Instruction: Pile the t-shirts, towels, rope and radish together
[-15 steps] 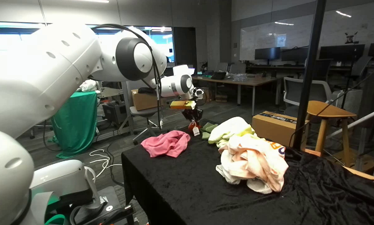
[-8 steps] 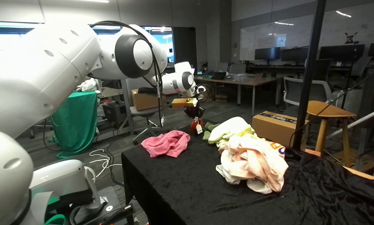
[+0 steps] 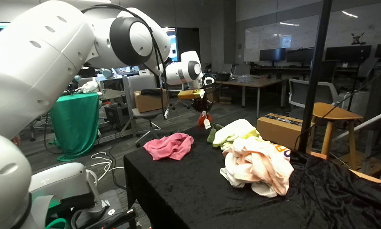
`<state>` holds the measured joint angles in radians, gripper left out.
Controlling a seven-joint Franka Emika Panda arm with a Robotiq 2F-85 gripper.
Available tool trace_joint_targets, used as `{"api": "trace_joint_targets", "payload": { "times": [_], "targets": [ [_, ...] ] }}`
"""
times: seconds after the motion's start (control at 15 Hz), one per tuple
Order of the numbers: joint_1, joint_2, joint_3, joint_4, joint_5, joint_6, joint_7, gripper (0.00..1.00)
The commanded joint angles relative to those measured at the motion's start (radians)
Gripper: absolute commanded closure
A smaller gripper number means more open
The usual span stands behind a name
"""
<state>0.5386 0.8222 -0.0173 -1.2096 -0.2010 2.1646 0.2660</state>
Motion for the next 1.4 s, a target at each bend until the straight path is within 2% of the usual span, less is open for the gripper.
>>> {"api": "trace_joint_targets", "payload": {
  "times": [0.0,0.27,0.33,0.6,0.87,1.33],
  "targets": [
    [-0.041,-0.157,-0.012,-0.168,0.002,-0.004,-0.017,0.96],
    [-0.107,-0.256,-0.032,-0.283,0.011,0.009,-0.021,0.96],
    [-0.149,-0.277,-0.007,-0.307,-0.018,0.011,-0.002,0.96],
    [-0.236,-0.326,-0.009,-0.386,-0.006,0.011,-0.012,0.96],
    [-0.295,-0.313,-0.017,-0.421,-0.011,0.033,-0.001,0.96],
    [-0.34,-0.248,-0.019,-0.44,-0.001,0.06,0.011,0.96]
  ]
}}
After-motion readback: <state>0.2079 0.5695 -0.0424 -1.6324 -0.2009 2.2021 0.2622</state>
